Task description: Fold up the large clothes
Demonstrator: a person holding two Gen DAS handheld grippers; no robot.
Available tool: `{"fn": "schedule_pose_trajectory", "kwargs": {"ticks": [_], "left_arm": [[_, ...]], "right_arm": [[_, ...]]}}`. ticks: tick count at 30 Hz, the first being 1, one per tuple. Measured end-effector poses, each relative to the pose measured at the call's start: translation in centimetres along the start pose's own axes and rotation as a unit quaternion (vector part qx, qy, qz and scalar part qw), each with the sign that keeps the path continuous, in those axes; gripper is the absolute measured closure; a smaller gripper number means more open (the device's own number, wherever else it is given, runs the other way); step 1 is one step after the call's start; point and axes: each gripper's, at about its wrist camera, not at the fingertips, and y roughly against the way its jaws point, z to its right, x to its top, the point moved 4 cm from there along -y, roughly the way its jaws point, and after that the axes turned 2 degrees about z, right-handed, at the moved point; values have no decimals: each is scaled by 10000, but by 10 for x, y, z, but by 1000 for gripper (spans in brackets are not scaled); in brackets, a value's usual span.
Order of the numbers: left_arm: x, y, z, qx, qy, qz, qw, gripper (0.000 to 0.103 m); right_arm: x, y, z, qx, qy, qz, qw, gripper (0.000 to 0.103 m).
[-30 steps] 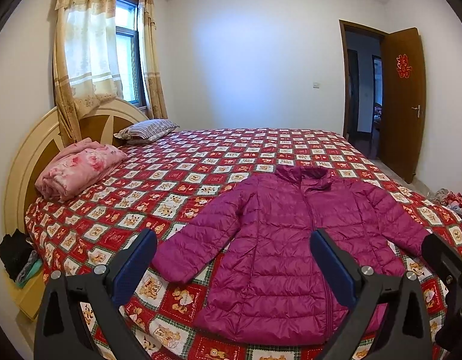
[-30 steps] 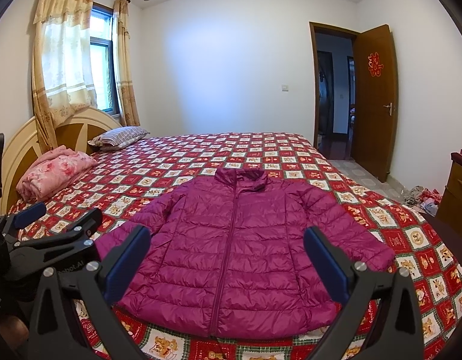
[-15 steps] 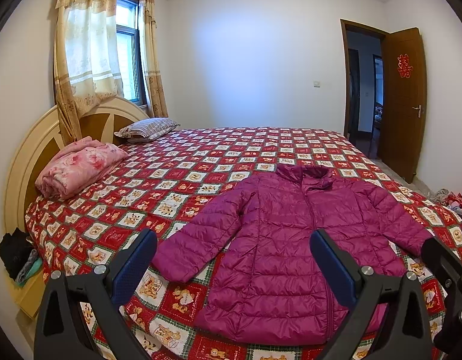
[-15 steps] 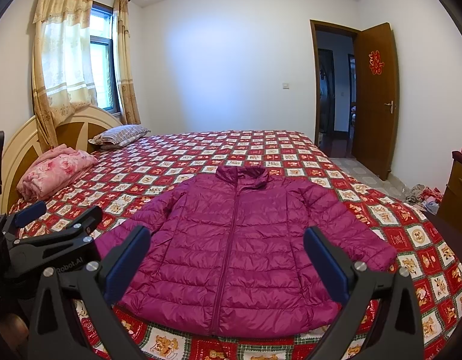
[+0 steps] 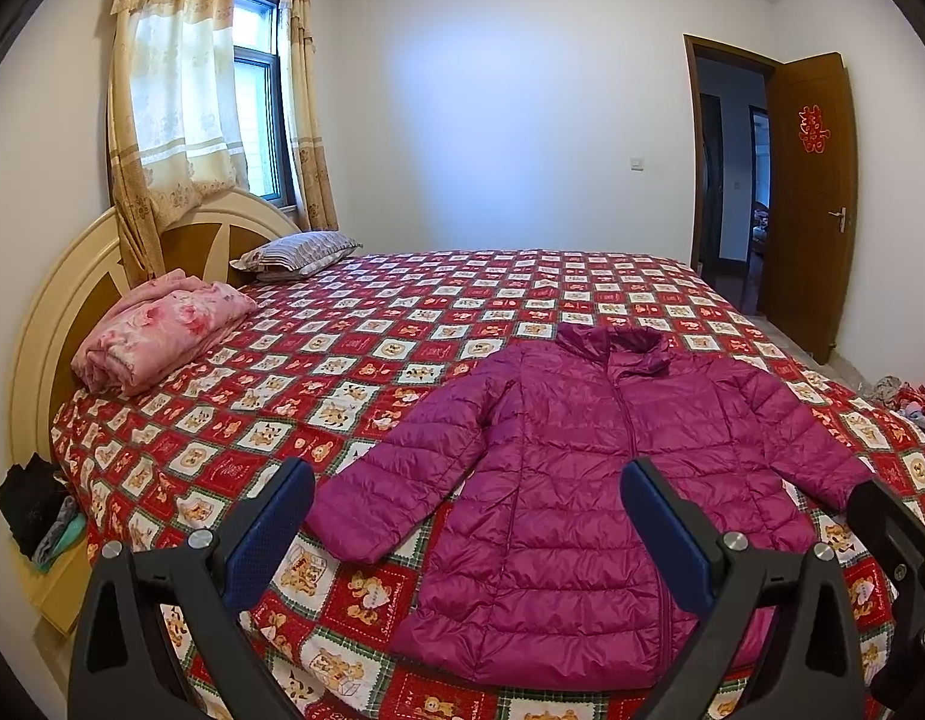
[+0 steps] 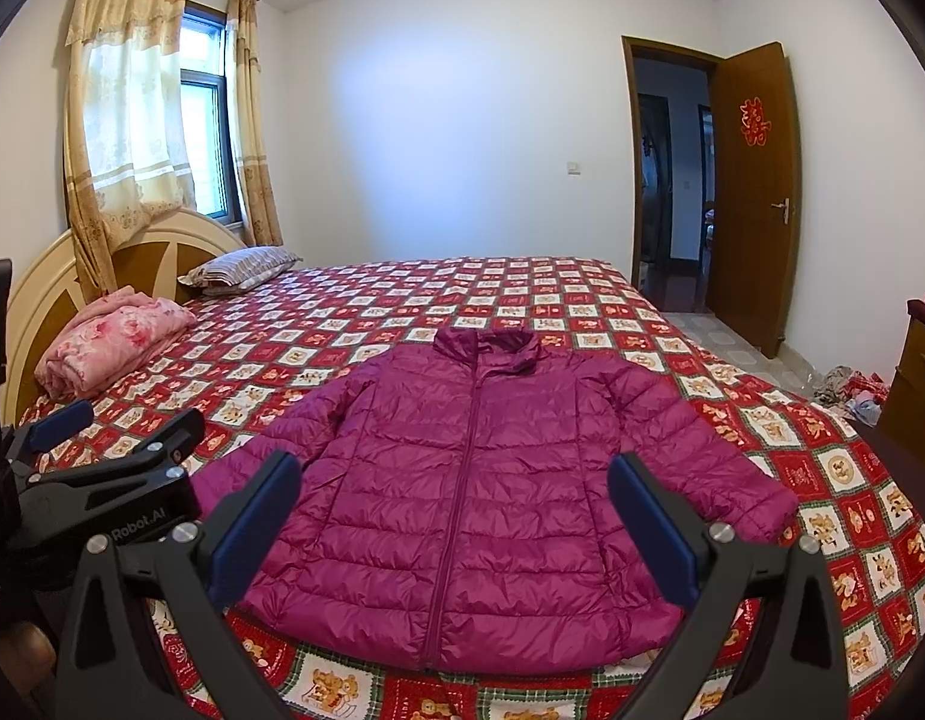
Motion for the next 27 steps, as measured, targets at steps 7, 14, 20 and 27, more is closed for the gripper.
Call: {"fn": "schedule_pose_trajectory", "kwargs": {"ticks": [7, 14, 20, 27], "left_arm": [[-1, -3, -3, -3, -27, -26, 10000, 1], [-1, -6, -4, -20, -14, -61, 10000, 1], [-1, -9, -2, -50, -17, -116, 9999, 1], [-8, -26, 0, -44, -51, -254, 9997, 1]], "right_arm": [[-2, 0, -2, -8, 6, -19, 10000, 0], [-4, 0, -3, -4, 5, -18, 10000, 0], [-5, -1, -4, -29, 4, -7, 10000, 0], [-13, -16, 3, -77, -54, -176, 9998, 0]]}}
